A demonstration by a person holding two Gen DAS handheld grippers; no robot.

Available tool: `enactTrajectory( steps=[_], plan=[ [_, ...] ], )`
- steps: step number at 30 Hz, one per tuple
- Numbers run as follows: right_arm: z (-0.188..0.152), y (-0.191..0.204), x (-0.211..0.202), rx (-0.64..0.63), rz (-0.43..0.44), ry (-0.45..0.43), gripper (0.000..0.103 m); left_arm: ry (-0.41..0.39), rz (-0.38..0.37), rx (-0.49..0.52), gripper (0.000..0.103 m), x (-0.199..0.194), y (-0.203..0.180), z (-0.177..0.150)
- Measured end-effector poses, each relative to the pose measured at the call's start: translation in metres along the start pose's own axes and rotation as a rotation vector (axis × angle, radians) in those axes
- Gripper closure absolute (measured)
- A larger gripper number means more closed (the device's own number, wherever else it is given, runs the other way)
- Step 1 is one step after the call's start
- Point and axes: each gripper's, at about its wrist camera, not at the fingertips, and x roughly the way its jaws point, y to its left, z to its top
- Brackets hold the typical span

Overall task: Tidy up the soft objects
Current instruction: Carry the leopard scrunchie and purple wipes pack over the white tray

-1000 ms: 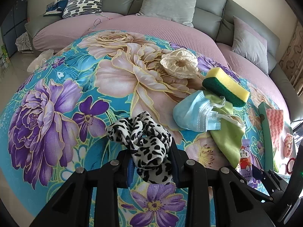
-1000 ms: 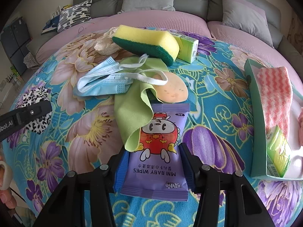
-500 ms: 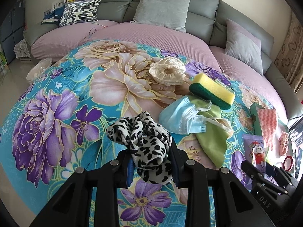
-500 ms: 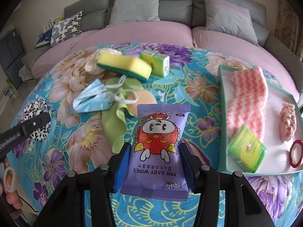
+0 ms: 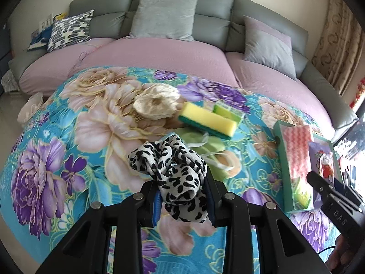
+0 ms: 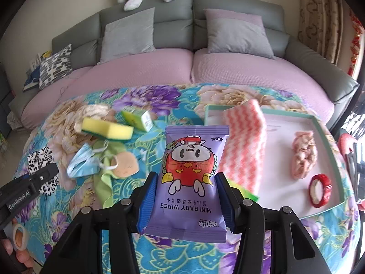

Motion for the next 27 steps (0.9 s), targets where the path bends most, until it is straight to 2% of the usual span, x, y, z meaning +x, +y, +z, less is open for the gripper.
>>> enactTrajectory(
  steps=[8,12,18,27],
  plan=[
    [0.028,-0.043,-0.025,0.081,-0.055,-0.080,0.049,-0.031,-0.046,0.131,0.070,-0.014,-0.057,0.027],
    [0.032,-0.070,-0.022,0.124,-0.118,-0.082,0.049,-0.036,-0.083,0.200,0.070,-0.012,-0.088,0.036],
    [0.026,-0.109,0.007,0.182,-0.170,-0.027,0.049,-0.002,-0.117,0.308,0.070,0.014,-0.141,0.038],
    [0.009,-0.150,0.033,0.240,-0.161,-0.019,0.049,0.030,-0.180,0.435,0.069,0.057,-0.213,0.029]
  ],
)
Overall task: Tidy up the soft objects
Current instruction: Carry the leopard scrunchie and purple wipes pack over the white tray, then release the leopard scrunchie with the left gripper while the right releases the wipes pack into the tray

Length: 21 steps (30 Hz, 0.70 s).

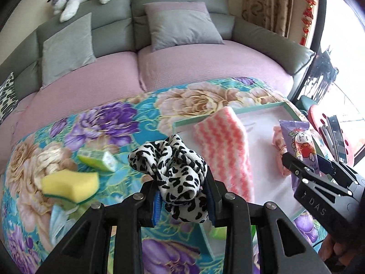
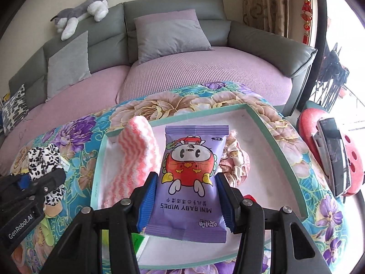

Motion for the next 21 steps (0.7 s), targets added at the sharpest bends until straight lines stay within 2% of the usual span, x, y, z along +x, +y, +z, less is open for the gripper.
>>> enactTrajectory(
  steps=[7,17,21],
  plan=[
    [0.000,-0.016,0.012,0.050,0.010,0.010,0.049,0.009,-0.025,0.044,0.069,0.033,-0.027,0.008],
    [0.003,-0.026,0.014,0.061,0.002,0.007,0.049,0.027,-0.061,0.049,0.068,0.062,-0.043,0.003],
    [0.002,-0.020,0.016,0.038,-0.003,0.011,0.049,0.031,-0.067,0.046,0.058,0.061,-0.041,0.003]
  ],
)
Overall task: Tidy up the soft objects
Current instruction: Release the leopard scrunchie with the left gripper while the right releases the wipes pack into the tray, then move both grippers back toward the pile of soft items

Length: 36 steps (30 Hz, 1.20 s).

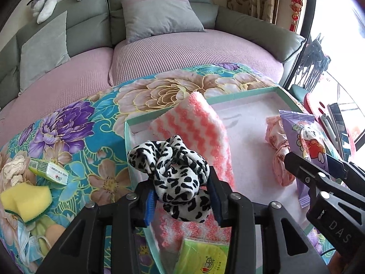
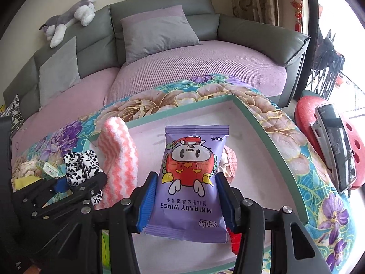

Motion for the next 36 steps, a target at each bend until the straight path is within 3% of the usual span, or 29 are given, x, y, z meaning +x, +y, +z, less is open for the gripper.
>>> enactTrajectory(
  steps=[4,11,13,16,21,25,26,27,28,36],
  plan=[
    [0.000,0.003,-0.001,-0.010,-0.001,-0.001,0.048,-0.018,-0.003,-0.008,0.033,-0.009,0.003,0.001],
    [0.000,0.007,-0.003,-0.027,0.000,-0.004,0.047,-0.035,0.035,-0.023,0.031,-0.026,0.016,0.001],
    [0.000,0.008,-0.003,-0.033,0.001,-0.009,0.041,-0.046,0.068,-0.043,0.024,-0.031,0.024,0.002],
    [0.000,0.007,-0.003,-0.029,-0.007,-0.015,0.020,-0.059,0.109,-0.073,0.023,-0.036,0.037,0.002],
    [0.001,0.004,-0.005,-0.011,-0.022,-0.032,0.000,-0.043,0.156,-0.125,0.023,-0.033,0.056,-0.001],
    [0.000,0.001,-0.001,0.007,-0.036,-0.010,0.000,-0.035,0.187,-0.167,0.021,-0.030,0.071,-0.006],
    [0.000,0.000,0.000,0.011,-0.041,-0.003,0.000,-0.037,0.196,-0.180,0.016,-0.031,0.075,-0.007],
    [-0.001,0.000,0.002,0.014,-0.045,0.003,0.000,-0.040,0.203,-0.192,0.002,-0.031,0.080,-0.008],
    [-0.001,-0.001,0.002,0.014,-0.050,0.007,0.000,-0.047,0.212,-0.206,0.000,-0.032,0.085,-0.010],
    [-0.004,0.003,0.001,-0.001,-0.071,0.016,0.000,-0.058,0.302,-0.331,0.000,-0.050,0.133,-0.031]
  ],
)
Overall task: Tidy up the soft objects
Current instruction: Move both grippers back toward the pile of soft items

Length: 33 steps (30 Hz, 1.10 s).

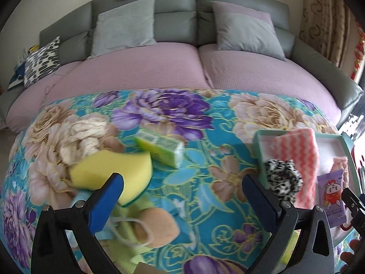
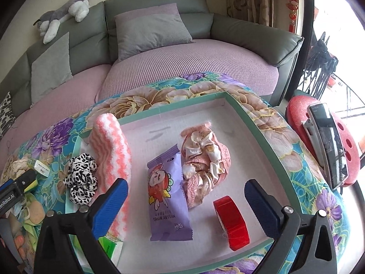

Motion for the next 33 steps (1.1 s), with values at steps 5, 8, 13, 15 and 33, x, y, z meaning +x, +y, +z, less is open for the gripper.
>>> enactTrajectory(
  steps=[5,8,13,15,33],
  plan=[
    [-0.003,0.010,-0.003,-0.011,0.011,0.022,0.000,-0.034,0.054,-0.078,0.000,-0.017,0.039,-0.005],
    [-0.005,0.024,-0.007,-0.036,0.037,0.034,0.000,-0.044,0.081,-0.101,0.000,-0.026,0.055,-0.011],
    [-0.010,0.054,-0.022,-0.109,0.073,0.017,0.000,-0.058,0.105,-0.163,0.000,-0.040,0.082,-0.019],
    [-0.013,0.068,-0.028,-0.141,0.099,0.008,0.000,-0.062,0.110,-0.182,0.000,-0.045,0.091,-0.022],
    [-0.056,0.203,-0.036,-0.344,0.291,0.065,0.000,-0.033,0.194,-0.403,0.000,-0.061,0.207,-0.065]
  ],
)
